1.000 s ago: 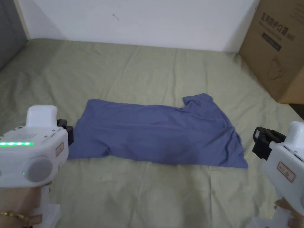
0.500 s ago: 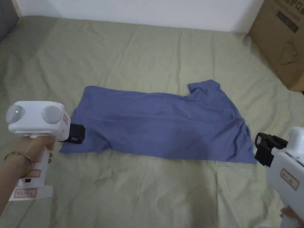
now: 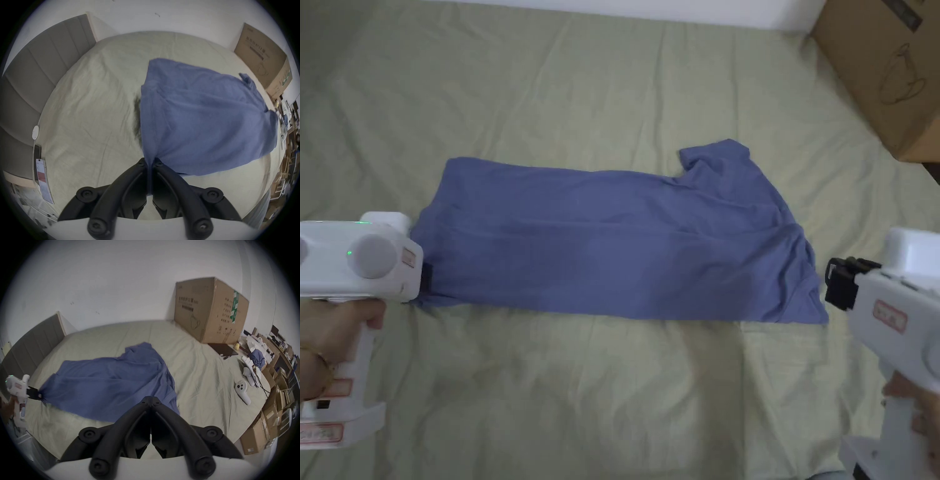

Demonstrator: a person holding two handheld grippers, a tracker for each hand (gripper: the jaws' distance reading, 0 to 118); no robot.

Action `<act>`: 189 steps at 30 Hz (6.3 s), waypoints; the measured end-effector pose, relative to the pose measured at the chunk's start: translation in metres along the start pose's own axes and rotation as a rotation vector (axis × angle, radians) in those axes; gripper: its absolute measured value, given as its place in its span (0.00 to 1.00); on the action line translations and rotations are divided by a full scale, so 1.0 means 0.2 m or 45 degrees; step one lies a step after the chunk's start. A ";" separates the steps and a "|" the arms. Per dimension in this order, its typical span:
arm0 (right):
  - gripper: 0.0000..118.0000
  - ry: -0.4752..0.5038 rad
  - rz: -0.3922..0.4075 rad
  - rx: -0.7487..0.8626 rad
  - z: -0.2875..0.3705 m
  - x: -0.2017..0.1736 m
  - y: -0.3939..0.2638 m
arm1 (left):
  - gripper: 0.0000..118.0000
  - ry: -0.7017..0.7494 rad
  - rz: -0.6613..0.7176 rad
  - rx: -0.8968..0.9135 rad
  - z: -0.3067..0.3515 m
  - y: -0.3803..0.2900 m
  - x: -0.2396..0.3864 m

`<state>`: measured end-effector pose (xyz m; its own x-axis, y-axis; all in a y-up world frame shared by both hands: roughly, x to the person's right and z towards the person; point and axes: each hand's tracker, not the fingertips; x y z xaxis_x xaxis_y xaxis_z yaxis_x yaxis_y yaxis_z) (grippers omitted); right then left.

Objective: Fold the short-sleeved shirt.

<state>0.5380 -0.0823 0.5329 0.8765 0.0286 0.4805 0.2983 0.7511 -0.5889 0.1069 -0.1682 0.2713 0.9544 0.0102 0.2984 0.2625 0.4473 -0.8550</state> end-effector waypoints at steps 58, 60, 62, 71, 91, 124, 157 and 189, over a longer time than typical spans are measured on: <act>0.96 0.019 0.030 0.564 0.65 -0.04 0.10 | 0.85 0.065 0.072 1.014 1.08 -0.31 -0.05; 0.94 0.044 0.004 0.585 0.64 -0.09 0.08 | 0.61 0.057 0.044 1.095 1.09 -0.33 0.04; 0.78 0.086 -0.032 0.608 0.61 -0.13 0.05 | 0.27 -0.004 0.031 1.150 1.08 -0.35 0.09; 0.00 0.135 -0.053 0.605 0.54 -0.24 0.00 | 0.00 -0.074 -0.044 1.049 0.95 -0.35 0.18; 0.00 0.072 0.104 0.315 0.05 -0.26 0.11 | 0.93 0.022 0.107 0.042 -0.17 0.48 -0.11; 0.77 -0.152 -0.087 -0.548 -1.15 0.04 0.29 | 0.01 -0.124 0.154 0.285 0.02 0.35 -0.17; 0.05 0.154 -0.217 -0.260 0.17 0.35 -0.39 | 0.46 -0.129 0.379 0.229 0.40 -0.57 -0.35; 0.00 0.201 -0.048 0.578 0.69 -0.11 -0.07 | 0.04 -0.069 -0.047 0.993 0.97 -0.46 0.10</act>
<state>0.4620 -0.0022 0.6194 0.9253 -0.0785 0.3709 0.1669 0.9628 -0.2125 0.0747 -0.0366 0.4381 0.9335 0.0175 0.3583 0.0992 0.9472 -0.3048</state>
